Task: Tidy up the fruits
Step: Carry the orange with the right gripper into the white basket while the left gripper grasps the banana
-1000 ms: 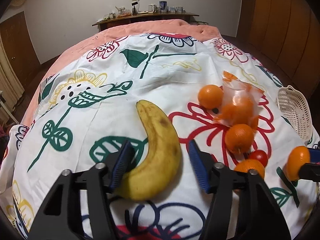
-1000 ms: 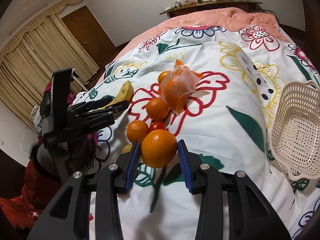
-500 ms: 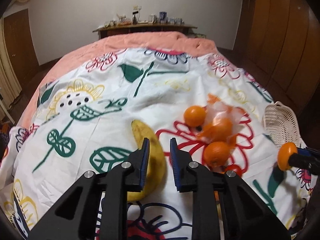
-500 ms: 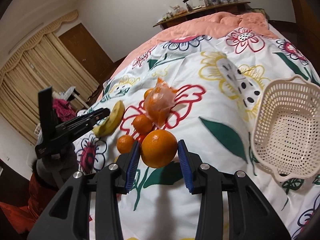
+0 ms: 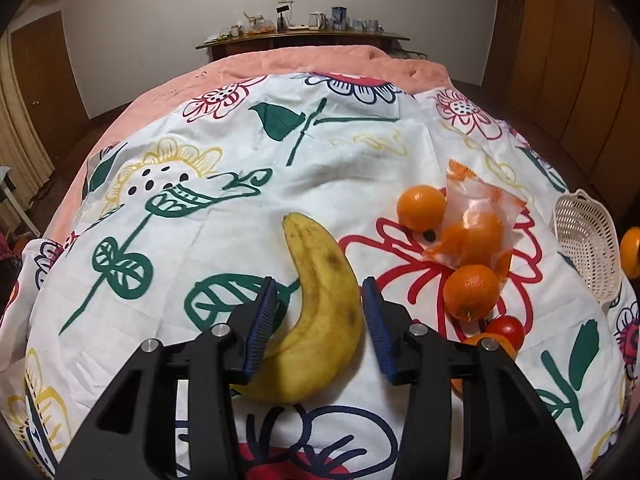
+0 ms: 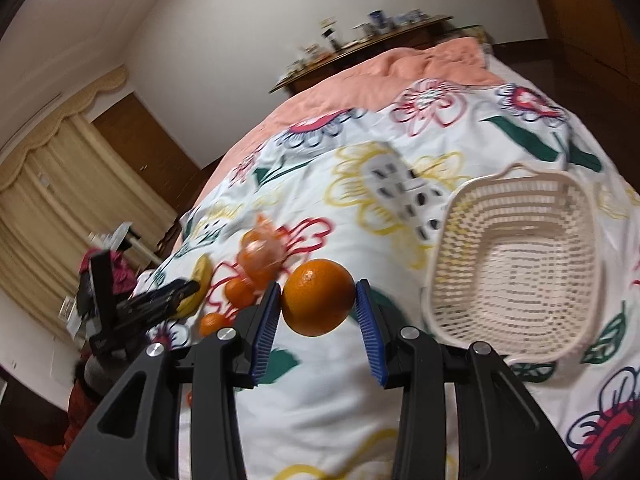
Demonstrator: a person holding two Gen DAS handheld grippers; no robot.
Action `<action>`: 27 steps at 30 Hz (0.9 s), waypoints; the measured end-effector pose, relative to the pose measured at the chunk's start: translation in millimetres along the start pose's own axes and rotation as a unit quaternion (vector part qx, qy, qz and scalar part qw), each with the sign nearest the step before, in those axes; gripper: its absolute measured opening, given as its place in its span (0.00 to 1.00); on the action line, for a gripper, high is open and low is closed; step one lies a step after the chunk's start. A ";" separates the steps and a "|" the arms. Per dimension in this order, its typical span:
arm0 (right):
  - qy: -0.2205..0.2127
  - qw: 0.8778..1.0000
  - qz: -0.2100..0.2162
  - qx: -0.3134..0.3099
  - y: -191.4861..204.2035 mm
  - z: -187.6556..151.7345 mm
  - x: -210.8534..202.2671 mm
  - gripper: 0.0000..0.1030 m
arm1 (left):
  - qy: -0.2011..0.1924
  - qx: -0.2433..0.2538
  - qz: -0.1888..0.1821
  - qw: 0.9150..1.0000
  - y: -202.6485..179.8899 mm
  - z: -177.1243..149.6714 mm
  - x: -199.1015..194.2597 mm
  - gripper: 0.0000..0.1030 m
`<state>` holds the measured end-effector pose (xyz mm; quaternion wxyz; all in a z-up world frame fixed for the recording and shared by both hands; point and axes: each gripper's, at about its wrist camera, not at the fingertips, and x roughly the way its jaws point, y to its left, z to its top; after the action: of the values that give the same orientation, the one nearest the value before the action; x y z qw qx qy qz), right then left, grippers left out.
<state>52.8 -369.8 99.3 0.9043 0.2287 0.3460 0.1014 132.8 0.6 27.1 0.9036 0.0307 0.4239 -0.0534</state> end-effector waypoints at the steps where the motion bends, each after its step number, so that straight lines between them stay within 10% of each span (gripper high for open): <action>1: -0.005 1.000 -0.009 0.005 -6.4 1.7 -2.7 0.38 | 0.003 0.004 0.002 1.000 -1.5 -1.4 3.0 0.44; 13: -0.026 0.986 -0.158 0.052 -92.2 7.8 7.4 0.40 | 0.003 0.021 -0.001 1.000 -7.8 -1.9 5.3 0.33; 27: -0.055 0.981 -0.170 0.072 -114.1 -3.8 -10.1 0.43 | -0.051 0.042 -0.034 0.997 -51.5 19.1 -52.7 0.31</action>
<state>45.7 -471.9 47.5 0.9070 0.2363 0.3363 -0.0916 107.6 -48.7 79.3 0.9194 0.0512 0.3759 -0.1036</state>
